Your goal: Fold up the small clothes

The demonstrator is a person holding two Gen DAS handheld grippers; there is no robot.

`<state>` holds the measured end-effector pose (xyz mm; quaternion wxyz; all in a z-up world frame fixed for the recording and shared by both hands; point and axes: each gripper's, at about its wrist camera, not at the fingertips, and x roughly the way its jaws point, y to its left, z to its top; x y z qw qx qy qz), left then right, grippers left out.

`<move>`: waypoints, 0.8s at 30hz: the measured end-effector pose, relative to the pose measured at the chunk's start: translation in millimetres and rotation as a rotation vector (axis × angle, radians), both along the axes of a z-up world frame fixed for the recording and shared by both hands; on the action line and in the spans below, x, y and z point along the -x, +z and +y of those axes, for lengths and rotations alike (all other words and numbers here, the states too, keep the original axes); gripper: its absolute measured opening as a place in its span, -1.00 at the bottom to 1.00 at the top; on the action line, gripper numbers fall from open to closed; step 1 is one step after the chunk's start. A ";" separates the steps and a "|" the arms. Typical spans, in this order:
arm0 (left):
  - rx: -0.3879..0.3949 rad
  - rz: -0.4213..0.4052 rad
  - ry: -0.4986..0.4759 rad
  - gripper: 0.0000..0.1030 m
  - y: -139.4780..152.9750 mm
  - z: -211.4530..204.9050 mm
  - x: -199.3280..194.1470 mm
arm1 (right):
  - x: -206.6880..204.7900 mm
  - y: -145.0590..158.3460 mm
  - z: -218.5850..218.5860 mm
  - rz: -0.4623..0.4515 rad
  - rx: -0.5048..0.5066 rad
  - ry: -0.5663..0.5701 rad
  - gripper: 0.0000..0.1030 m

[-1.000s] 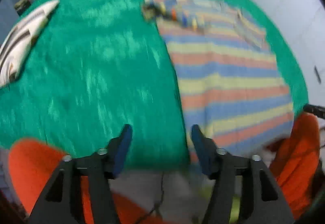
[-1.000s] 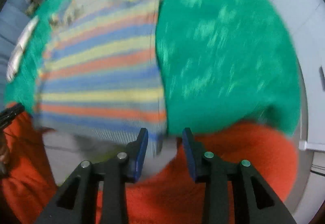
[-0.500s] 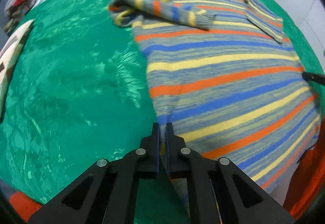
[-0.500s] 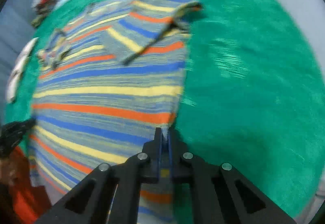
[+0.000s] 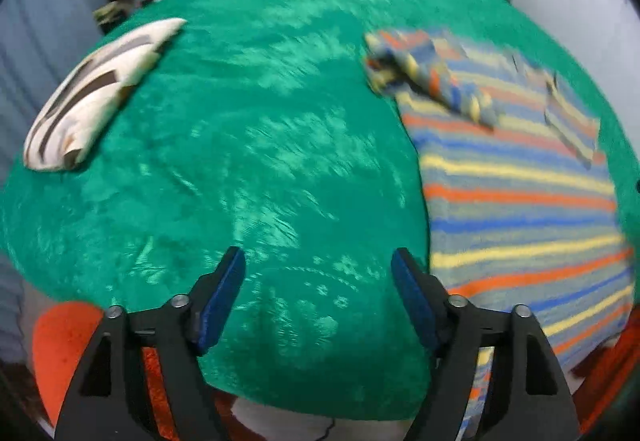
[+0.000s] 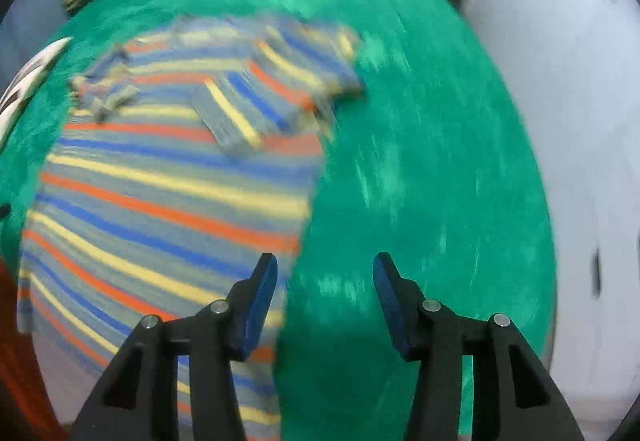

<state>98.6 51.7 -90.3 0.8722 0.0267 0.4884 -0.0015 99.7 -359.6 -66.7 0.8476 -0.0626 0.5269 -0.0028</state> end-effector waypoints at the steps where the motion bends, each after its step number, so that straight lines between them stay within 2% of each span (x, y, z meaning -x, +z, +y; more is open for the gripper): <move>1: 0.016 -0.020 0.022 0.58 2.5 5.3 2.0 | -13.9 5.3 9.3 -0.013 -0.003 0.057 0.14; 3: 0.035 -0.033 0.056 0.58 1.4 13.6 2.8 | -54.1 -0.4 39.7 -0.022 0.012 0.177 0.20; 5: 0.029 -0.016 0.077 0.58 -9.8 18.3 5.8 | -77.5 -18.1 53.9 -0.003 0.033 0.238 0.20; 8: -0.020 0.003 0.088 0.58 -18.9 22.1 15.4 | -115.8 -62.9 67.4 0.034 0.059 0.258 0.18; 9: -0.034 0.013 0.092 0.58 -21.4 24.6 16.6 | -128.1 -80.5 66.6 0.058 0.032 0.241 0.18; 10: -0.034 0.024 0.099 0.58 -22.3 28.3 16.8 | -125.4 -82.3 55.5 0.054 0.001 0.228 0.16; 11: -0.026 0.029 0.104 0.58 -21.4 30.8 17.4 | -128.4 -81.1 48.4 0.034 -0.032 0.199 -0.20; 12: -0.011 0.029 0.112 0.58 -21.0 34.1 17.9 | -130.4 -73.0 33.2 0.019 -0.044 0.132 -0.96; 14: 0.004 0.027 0.122 0.58 -22.3 37.6 16.8 | -122.3 -48.2 -3.5 -0.050 -0.094 0.023 -0.92; 15: 0.005 0.032 0.124 0.58 -23.6 37.9 15.6 | -113.5 -28.7 -34.5 -0.102 -0.111 -0.058 -0.92; 19: 0.021 0.051 0.120 0.58 -28.0 36.2 12.4 | -73.6 13.5 -143.3 -0.202 -0.144 -0.347 -0.92; 20: 0.019 0.052 0.118 0.58 -27.7 35.3 12.1 | -61.7 17.6 -173.5 -0.206 -0.138 -0.427 -0.92; 24: 0.001 0.061 0.120 0.58 -29.2 32.3 12.8 | -32.5 8.3 -227.0 -0.189 -0.123 -0.587 -0.92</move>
